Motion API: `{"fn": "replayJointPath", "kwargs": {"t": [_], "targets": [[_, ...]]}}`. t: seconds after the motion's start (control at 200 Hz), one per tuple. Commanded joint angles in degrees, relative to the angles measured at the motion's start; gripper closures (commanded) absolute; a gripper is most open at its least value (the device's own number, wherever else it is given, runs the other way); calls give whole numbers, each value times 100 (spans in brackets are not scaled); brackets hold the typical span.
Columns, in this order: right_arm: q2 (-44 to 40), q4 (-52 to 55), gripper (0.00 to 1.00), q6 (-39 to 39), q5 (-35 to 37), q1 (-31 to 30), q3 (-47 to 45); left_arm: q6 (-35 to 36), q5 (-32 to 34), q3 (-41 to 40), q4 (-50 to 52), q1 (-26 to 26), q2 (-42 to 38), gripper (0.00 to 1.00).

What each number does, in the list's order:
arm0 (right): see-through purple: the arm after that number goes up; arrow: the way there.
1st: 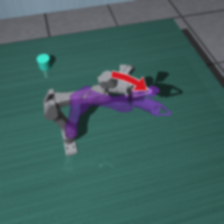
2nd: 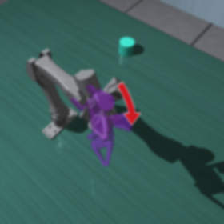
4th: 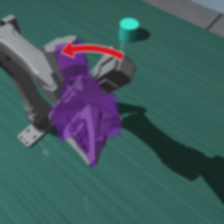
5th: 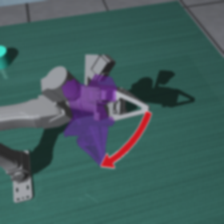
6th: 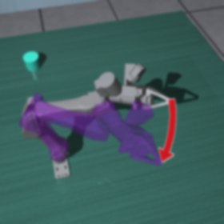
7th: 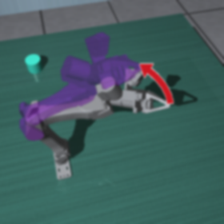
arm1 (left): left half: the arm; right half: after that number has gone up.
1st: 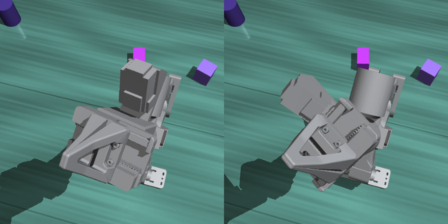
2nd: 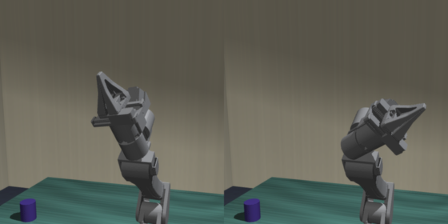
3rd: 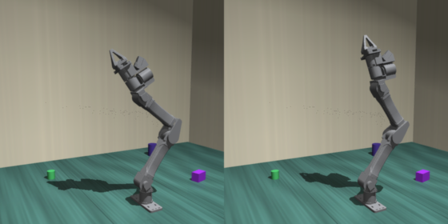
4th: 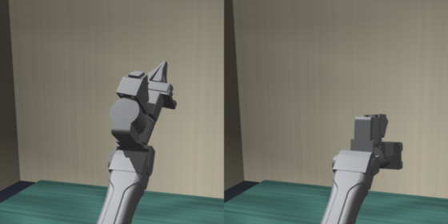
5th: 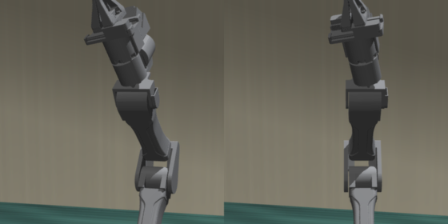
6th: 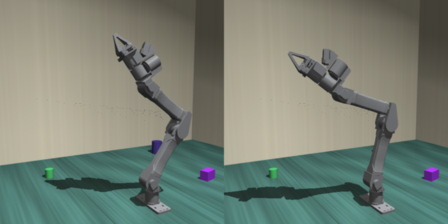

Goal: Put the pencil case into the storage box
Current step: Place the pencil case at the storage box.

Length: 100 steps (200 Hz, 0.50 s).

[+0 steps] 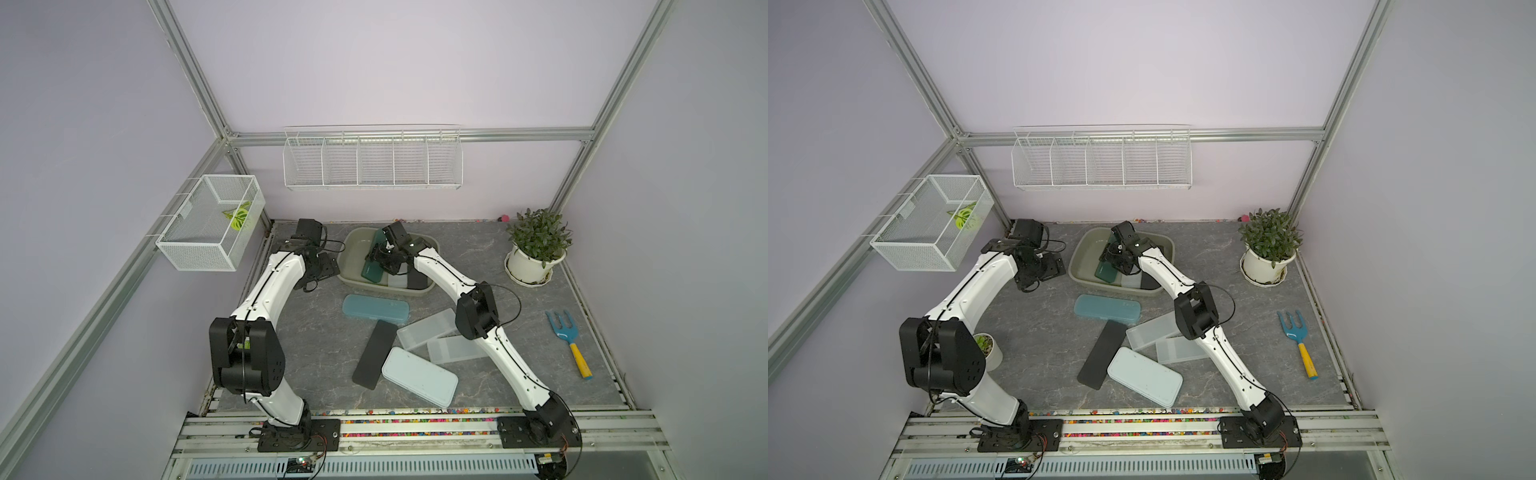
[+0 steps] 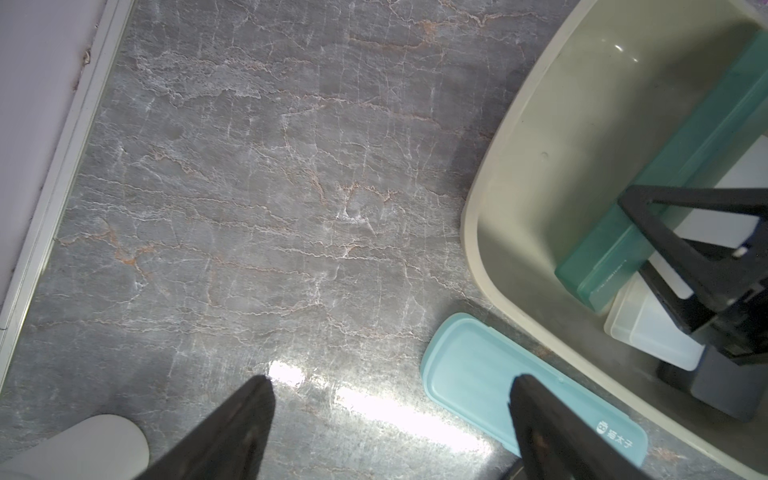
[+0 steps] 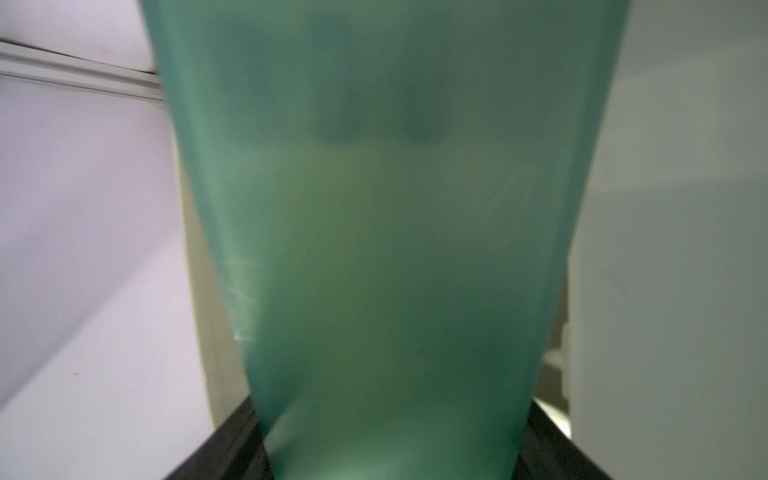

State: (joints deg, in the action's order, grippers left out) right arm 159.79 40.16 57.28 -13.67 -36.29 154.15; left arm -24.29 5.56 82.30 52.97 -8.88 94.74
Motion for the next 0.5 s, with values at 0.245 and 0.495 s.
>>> {"fn": "replayJointPath", "kwargs": {"t": [0.245, 0.495], "targets": [[-343, 1490, 33, -603, 672, 57, -10, 135, -54, 264, 29, 36, 263, 7], [-341, 1358, 22, -573, 591, 59, -11, 170, -34, 218, 31, 36, 249, 6]]}}
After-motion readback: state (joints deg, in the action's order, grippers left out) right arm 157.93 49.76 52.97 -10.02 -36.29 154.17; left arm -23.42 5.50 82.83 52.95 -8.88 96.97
